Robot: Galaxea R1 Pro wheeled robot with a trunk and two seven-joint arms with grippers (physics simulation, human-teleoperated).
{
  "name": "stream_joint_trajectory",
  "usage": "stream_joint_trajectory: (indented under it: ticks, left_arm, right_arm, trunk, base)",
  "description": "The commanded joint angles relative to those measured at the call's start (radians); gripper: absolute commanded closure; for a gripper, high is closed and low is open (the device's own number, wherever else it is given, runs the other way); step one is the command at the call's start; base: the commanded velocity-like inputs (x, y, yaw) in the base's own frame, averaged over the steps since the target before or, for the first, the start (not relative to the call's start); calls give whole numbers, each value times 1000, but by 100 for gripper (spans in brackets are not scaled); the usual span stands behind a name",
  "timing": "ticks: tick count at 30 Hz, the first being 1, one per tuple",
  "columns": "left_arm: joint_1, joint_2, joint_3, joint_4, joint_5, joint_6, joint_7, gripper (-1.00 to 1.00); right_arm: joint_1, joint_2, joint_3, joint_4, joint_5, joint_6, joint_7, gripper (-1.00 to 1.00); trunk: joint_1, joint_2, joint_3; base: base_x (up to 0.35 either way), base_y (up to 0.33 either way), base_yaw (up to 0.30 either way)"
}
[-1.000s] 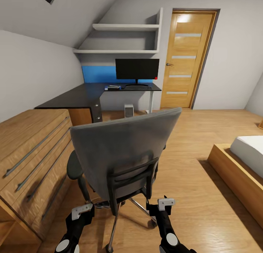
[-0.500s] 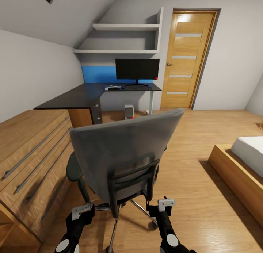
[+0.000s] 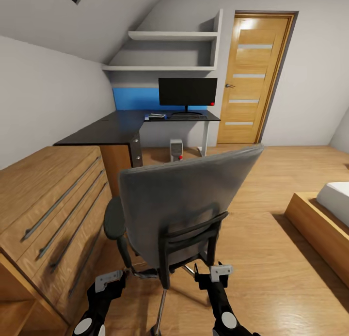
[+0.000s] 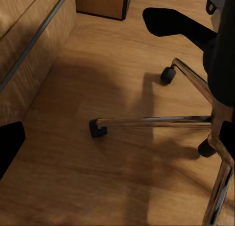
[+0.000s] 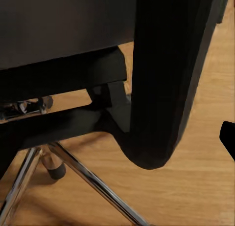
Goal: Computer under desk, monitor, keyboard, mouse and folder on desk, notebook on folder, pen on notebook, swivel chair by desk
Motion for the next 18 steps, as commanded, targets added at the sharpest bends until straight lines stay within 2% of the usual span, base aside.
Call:
stream_joint_trajectory:
  ticks: [1,13,18]
  left_arm:
    - [0,-1,2,-1,-8,1,2,-100]
    - [0,-1,2,0,-8,2,3,-100]
    - [0,-1,2,-1,-8,1,3,-100]
  right_arm:
    - [-1,-1,6,1,-10,-7,-5,-100]
    - [-1,0,7,1,-5,-7,-5,-100]
    - [-1,1,8,1,-3,-7,-5,-100]
  trunk:
    - [0,0,-1]
    - [0,0,-1]
    - [0,0,-1]
  base:
    - [19,33,0]
    - [3,11,0]
    - [13,168,0]
